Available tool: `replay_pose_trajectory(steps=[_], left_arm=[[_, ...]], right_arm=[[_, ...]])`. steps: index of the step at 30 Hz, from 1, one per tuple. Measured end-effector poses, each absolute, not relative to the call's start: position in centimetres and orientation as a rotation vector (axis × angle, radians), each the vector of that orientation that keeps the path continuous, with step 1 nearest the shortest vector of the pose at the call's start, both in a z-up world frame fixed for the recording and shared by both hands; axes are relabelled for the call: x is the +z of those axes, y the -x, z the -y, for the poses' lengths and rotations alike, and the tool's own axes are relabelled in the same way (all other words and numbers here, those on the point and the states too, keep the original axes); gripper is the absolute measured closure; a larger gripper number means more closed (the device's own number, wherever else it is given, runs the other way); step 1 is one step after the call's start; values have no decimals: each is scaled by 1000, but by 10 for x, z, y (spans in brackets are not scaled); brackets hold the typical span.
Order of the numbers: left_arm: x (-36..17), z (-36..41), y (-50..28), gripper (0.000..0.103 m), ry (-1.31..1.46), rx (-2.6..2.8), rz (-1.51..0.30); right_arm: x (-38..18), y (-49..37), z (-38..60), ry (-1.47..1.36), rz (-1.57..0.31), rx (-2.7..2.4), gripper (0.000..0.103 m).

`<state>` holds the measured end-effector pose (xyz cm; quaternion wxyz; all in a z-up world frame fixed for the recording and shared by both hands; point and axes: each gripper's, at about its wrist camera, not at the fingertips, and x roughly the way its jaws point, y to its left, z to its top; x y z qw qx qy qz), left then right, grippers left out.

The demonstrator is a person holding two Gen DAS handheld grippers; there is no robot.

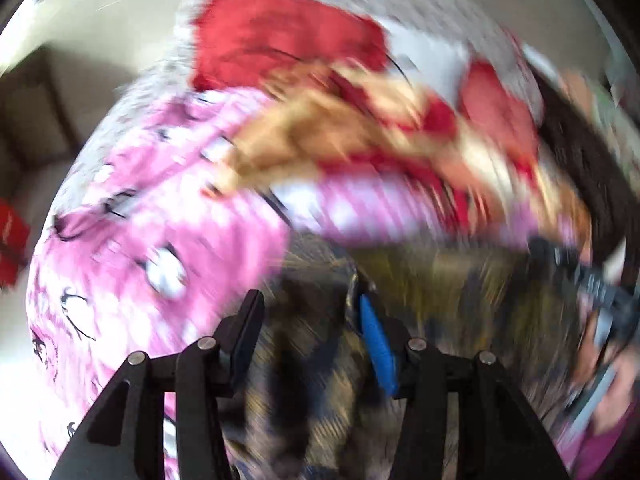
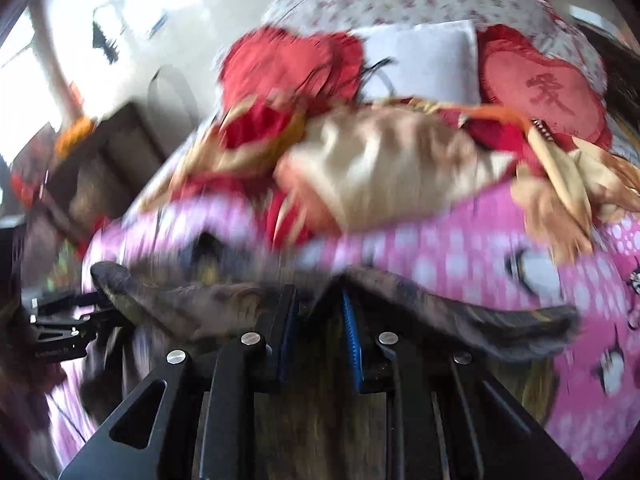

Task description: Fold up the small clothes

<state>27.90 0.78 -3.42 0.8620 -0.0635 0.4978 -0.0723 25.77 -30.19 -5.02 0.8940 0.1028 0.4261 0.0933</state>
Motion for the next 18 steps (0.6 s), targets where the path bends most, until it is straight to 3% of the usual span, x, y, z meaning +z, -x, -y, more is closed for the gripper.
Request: replay_pose_trajectory(steps=[4,7,14,15,17,18], left_arm=[[-19,-41,-258,45,206,-202,-1004],[-26,-55,-218,30,173,-249,-993],[-70,-61,-135,29,142,-331,-1116],[-76,-59,-124,29,127,-346,-1129],[-87,-53,-105,28,109,-382,-1132],[-95,-49,-101,28,99,-386,-1143]], right_arm=[[-29,-242,285,-272,-844,295,87],[-25,-211,236,-148,-849,430,87],[-59,-223,144,-90,-993,565,86],[-65,-228,138,-150,-1035,597,85],[-74,-233,131,-217,-1088,606,73],[-79,-236,126,-234,-1100,590,73]])
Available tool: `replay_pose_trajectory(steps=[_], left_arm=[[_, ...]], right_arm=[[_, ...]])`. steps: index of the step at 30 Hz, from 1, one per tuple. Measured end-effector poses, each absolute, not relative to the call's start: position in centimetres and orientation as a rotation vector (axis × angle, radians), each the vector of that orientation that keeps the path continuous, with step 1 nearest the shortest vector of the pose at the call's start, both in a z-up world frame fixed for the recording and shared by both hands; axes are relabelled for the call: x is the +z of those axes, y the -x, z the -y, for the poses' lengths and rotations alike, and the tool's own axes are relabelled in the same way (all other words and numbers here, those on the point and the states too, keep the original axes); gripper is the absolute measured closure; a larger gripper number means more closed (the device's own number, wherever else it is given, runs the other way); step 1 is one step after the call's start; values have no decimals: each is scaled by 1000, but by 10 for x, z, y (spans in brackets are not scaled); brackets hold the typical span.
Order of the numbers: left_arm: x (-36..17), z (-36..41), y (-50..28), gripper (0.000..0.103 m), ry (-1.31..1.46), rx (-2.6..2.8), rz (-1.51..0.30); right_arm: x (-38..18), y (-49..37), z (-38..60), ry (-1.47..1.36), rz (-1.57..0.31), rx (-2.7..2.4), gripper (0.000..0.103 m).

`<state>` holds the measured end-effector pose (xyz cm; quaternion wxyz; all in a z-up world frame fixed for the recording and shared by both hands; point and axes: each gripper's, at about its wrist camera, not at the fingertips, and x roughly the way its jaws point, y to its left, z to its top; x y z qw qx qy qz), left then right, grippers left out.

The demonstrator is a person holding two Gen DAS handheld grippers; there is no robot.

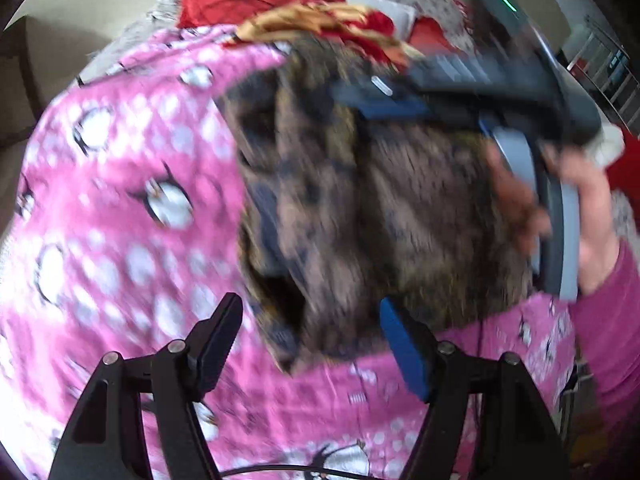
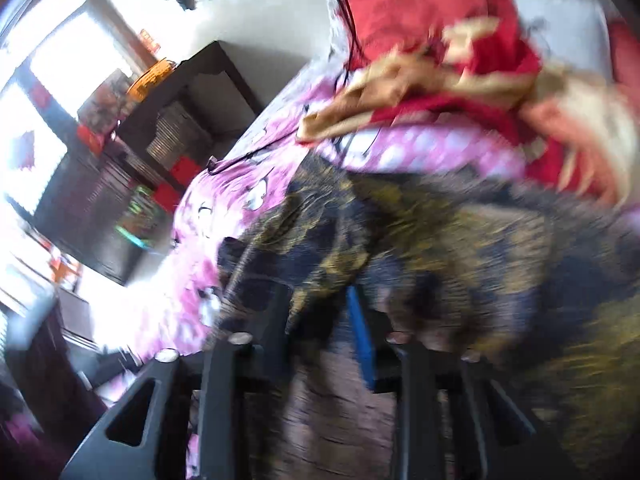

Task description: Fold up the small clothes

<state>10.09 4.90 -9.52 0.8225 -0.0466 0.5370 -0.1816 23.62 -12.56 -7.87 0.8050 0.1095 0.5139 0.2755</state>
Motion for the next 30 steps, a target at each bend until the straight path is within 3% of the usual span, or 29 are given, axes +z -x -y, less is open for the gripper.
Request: replay_pose_trajectory(steps=[1,2,3,4,7,11,15,16,17,18,26,30], left_arm=[[-107,-44,-99,28,64,-376,-1175],[-114,-42,-100,33,41,-367,-1197],[-120,-45,-102,46,38,-356,-1206],[-121,-49,-103,49,58,-352,-1205],[-113,-70,-104,68,175,-377,-1202],[-107,-88,-102,80,158,-311,-1177],[-112,-101,-96,80,195,-286,-1194],[-108,-100,-94,80,187,-291,-1182],[-102,-99,-90,80,174,-289,-1162],[-99,-102,-88,80,168,-284,-1149],[-73,-74,-86,70,90,-317,-1031],[-79,-47,-97,62,81,-332,-1049]], right_arm=[[-83,-239,120,-236,-1114,587,73],[-85,-241,112,-226,-1127,592,79],[-82,-241,102,-221,-1114,604,87],[-78,-241,95,-224,-1093,618,103],[-60,-243,66,-235,-1032,683,103],[-58,-253,28,-209,-1020,736,103],[-85,-256,12,-194,-1106,723,103],[-83,-251,18,-214,-1092,739,95],[-79,-246,27,-241,-1077,756,81],[-72,-234,46,-267,-1056,763,77],[-32,-125,248,-94,-850,146,73],[-48,-81,333,-90,-926,-82,69]])
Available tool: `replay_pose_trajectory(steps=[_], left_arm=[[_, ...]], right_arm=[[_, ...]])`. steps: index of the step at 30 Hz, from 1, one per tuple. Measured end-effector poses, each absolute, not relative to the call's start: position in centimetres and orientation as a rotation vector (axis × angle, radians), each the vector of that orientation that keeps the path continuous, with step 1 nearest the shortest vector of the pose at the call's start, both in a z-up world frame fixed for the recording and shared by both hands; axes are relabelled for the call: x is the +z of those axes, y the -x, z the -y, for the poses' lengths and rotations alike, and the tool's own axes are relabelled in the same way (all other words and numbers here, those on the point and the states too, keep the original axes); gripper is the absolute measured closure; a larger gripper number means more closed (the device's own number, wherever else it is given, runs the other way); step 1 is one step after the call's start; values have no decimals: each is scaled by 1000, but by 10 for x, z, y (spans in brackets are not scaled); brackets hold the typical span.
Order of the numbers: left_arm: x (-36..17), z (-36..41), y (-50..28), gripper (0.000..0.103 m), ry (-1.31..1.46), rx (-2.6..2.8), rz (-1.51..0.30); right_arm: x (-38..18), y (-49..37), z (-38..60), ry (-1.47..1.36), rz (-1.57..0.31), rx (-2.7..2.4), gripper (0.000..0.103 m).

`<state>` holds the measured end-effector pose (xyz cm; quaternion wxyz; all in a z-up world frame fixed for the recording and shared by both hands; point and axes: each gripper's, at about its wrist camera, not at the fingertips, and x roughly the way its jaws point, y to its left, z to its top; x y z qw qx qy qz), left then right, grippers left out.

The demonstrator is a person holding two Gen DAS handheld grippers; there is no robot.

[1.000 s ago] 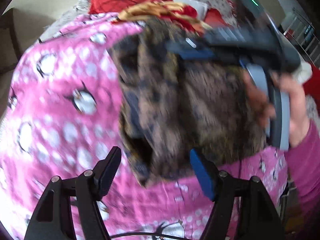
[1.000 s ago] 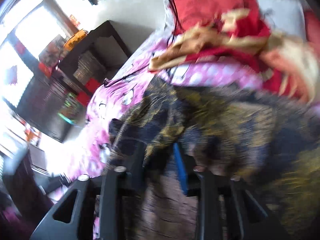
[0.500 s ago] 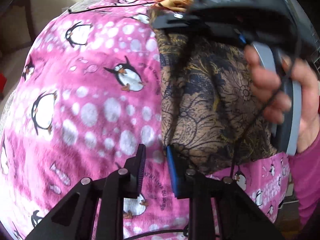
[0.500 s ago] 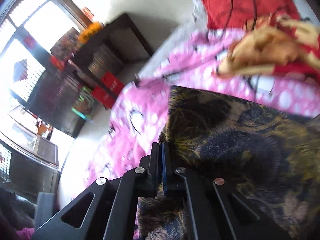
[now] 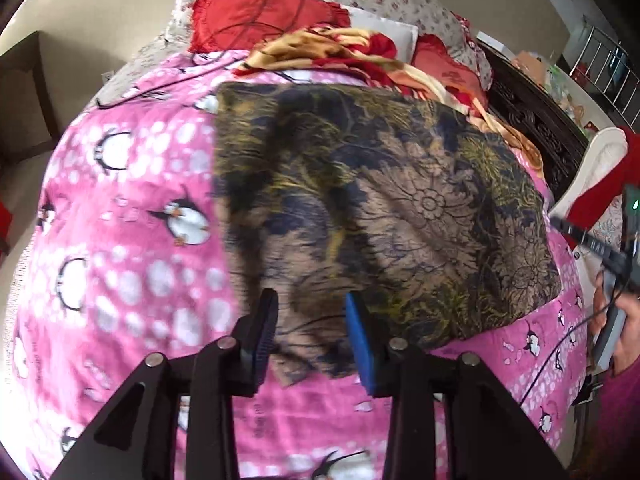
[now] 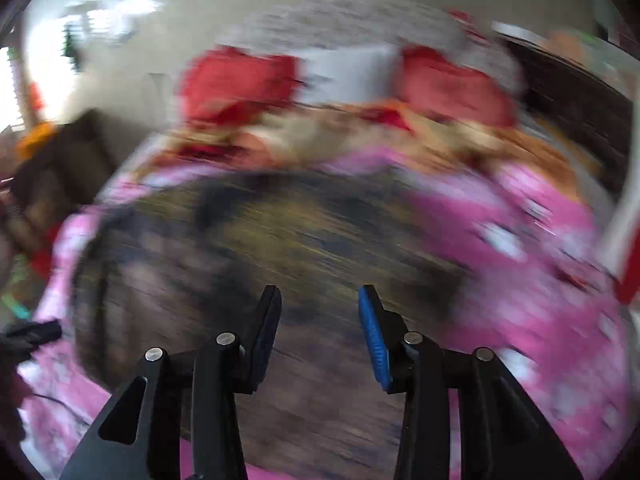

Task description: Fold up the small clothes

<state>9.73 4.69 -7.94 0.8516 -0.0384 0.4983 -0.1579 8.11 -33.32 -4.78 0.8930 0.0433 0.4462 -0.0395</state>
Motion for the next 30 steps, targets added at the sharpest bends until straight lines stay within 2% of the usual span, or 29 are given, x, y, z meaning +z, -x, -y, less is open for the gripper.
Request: replay_pose_trajectory(steps=[4,7,10,16,21,22,23,25,30], left_arm=[[-84,-22,-102,59,5,-292,-1046],[-89,-10,-101,51,-30,-266,-1048],[-94,-4,-100,49,-63,-235,-1056],[-94,-1,-97,49,-92,-217,-1049],[-98,1,-96,49,-114,-204,-1045],[-97,1,-96,49,-112,-204,-1042],[-97,1,-96,48,-110,-205,-1042],[-98,0,-96,46,-103,-204,-1045],[-99,1,-96,45,-116,-206,-1047]], right_arm=[[-69,-76,350,-87,-981,-81,70],[-71,-78,350,-109,-955,-17,71],[-78,-86,349,-120,-1008,-19,103],[-45,-40,375,-267,-908,34,103],[-69,-31,383,-303,-984,28,103],[-69,-30,384,-323,-986,41,100],[-70,-28,384,-334,-988,43,85],[-67,-19,382,-329,-962,38,67],[-79,-16,378,-325,-1012,18,67]])
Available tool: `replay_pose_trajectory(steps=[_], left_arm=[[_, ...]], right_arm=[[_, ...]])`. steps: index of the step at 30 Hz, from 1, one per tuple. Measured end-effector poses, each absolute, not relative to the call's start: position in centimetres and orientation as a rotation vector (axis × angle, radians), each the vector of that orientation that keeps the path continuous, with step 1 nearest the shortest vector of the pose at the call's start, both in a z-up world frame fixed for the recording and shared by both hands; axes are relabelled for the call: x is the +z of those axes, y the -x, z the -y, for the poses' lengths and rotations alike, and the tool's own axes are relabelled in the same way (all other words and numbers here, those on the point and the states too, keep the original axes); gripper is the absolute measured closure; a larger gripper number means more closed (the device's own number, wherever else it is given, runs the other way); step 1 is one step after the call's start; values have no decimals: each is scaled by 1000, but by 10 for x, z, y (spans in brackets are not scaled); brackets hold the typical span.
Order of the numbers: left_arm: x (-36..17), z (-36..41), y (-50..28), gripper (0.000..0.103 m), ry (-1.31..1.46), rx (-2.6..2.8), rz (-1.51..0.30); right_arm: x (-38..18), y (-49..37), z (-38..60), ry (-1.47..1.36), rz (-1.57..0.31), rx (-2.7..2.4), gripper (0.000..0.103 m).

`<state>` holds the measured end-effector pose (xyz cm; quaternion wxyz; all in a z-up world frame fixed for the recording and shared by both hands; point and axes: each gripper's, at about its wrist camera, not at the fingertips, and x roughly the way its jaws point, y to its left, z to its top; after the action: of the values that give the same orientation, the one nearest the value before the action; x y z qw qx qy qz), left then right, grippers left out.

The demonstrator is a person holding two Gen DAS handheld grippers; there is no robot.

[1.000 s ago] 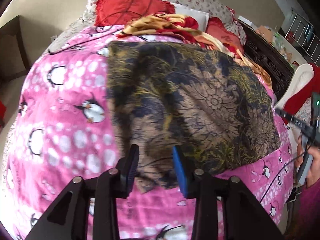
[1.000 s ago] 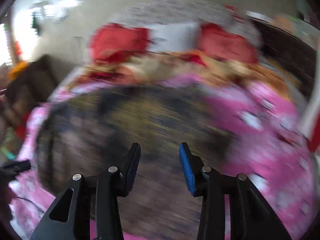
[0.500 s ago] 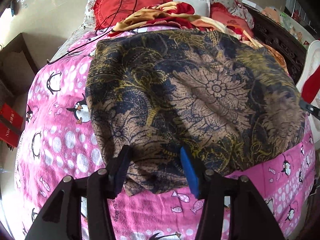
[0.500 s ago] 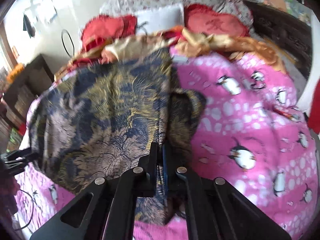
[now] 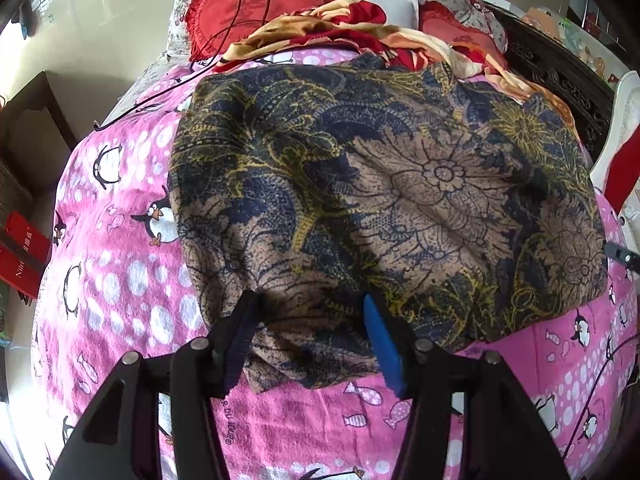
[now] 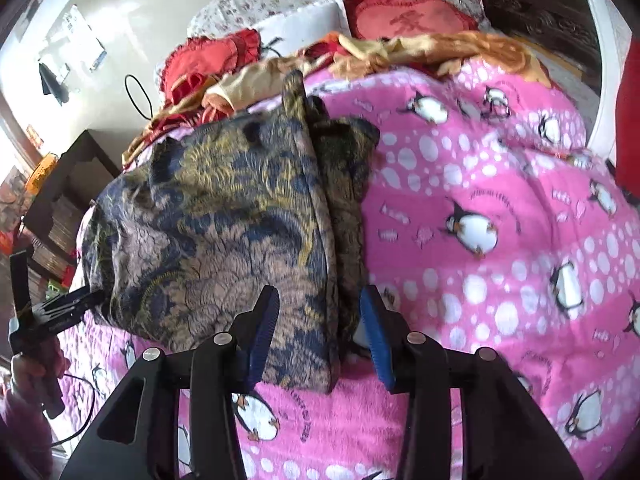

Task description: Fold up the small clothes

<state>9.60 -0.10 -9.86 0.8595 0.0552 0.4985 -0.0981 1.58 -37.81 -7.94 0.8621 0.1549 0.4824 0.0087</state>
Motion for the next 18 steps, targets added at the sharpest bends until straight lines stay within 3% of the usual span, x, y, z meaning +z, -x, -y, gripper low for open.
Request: replay_pose_trajectory(steps=[1,2,10,15,17,18], left_arm=[[-99,1,-96,45,-117,-206,-1047],[-99,1,-96,45,-121,-206,-1046],[-100,1,-96,45,-123,-201,-1048],[-95,-1,-97,45,-130,-203,-1037],[-91,-3,-100,45,-125,-199,-1024],[-88,-6,-102,45,-112,-194,-1013]], right_arm=[[-82,-16,378,-323,-1024,8,76],[-84,-16,378,-324,-1034,-1,103],[-85,-7,392,-332,-1047,-52,102],[-41,-12,393,-302,-875,-103,86],[-34,-29,387,-269,-867,-94,72],[-30,-46,381,-222,-861,-100,72]])
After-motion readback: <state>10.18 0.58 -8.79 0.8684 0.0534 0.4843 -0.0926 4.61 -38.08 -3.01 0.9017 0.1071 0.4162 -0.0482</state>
